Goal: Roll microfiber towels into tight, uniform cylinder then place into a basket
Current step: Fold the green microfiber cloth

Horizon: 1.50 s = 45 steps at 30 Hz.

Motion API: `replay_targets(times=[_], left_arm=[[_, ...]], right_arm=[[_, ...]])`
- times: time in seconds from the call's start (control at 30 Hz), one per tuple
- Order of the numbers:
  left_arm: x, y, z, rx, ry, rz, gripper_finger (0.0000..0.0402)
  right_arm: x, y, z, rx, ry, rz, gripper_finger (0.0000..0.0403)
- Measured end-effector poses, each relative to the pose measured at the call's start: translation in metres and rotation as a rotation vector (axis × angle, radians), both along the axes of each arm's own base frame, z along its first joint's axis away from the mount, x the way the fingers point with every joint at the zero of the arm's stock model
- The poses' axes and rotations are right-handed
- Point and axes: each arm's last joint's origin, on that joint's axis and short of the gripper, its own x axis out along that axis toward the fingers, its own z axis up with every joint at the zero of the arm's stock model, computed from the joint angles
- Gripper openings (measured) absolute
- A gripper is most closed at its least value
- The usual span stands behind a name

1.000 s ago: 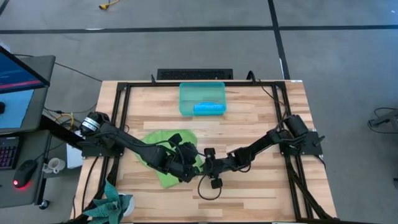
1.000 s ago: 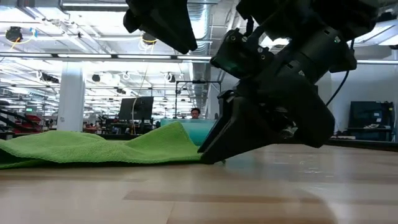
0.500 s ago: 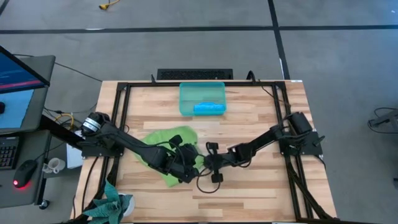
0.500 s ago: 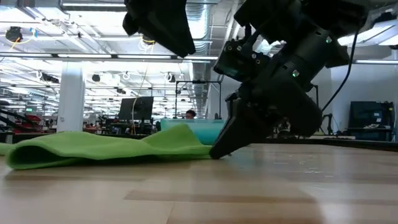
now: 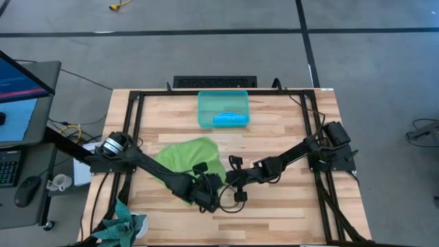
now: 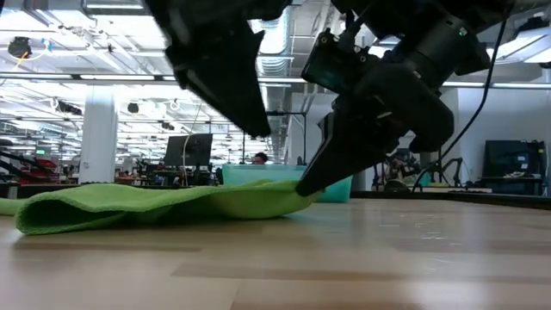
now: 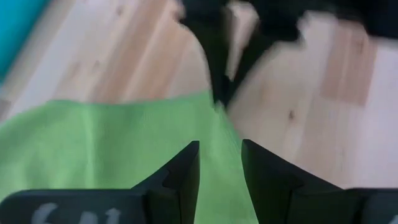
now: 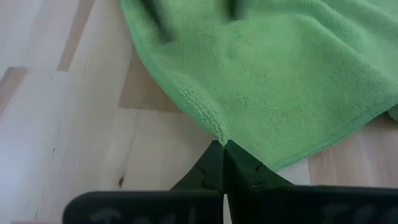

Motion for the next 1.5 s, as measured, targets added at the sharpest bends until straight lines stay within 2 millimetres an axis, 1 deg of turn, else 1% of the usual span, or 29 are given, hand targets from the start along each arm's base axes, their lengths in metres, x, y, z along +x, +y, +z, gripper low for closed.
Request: replay_targets(times=[0.07, 0.17, 0.23, 0.3, 0.43, 0.6, 0.87, 1.07, 1.27, 1.5], left_arm=[[-0.001, -0.009, -0.008, 0.012, 0.009, -0.025, 0.0112], [-0.002, -0.017, -0.019, 0.033, 0.023, -0.035, 0.0112], [-0.004, -0.020, -0.025, 0.060, 0.045, -0.038, 0.0112], [-0.001, -0.023, -0.029, 0.061, 0.024, -0.044, 0.0112], [0.001, -0.026, -0.034, 0.054, 0.012, -0.050, 0.0112], [0.002, -0.027, -0.041, 0.073, 0.021, -0.049, 0.0112], [0.002, -0.025, -0.040, 0.113, 0.015, -0.035, 0.0112], [-0.001, -0.024, -0.041, 0.114, 0.034, -0.022, 0.0112], [-0.006, -0.021, -0.043, 0.114, 0.067, 0.024, 0.0112], [-0.014, -0.021, -0.044, 0.117, 0.102, 0.080, 0.0112]], right_arm=[[0.001, 0.000, 0.001, 0.002, -0.006, -0.001, 0.0016], [0.002, 0.000, 0.002, 0.004, -0.010, -0.006, 0.0007], [0.002, 0.000, 0.003, 0.006, -0.014, -0.019, 0.0006], [0.002, 0.001, 0.003, 0.011, -0.017, -0.028, 0.0010], [0.005, 0.003, 0.007, 0.020, -0.015, -0.038, 0.0017], [0.006, 0.011, 0.013, 0.014, 0.002, -0.021, 0.0006], [0.008, 0.019, 0.020, 0.012, 0.005, 0.000, 0.0016], [0.007, 0.030, 0.028, -0.010, 0.042, 0.022, 0.0005], [0.003, 0.044, 0.038, -0.149, 0.065, 0.006, 0.0014], [-0.003, 0.059, 0.052, -0.257, 0.086, -0.009, 0.0005]])
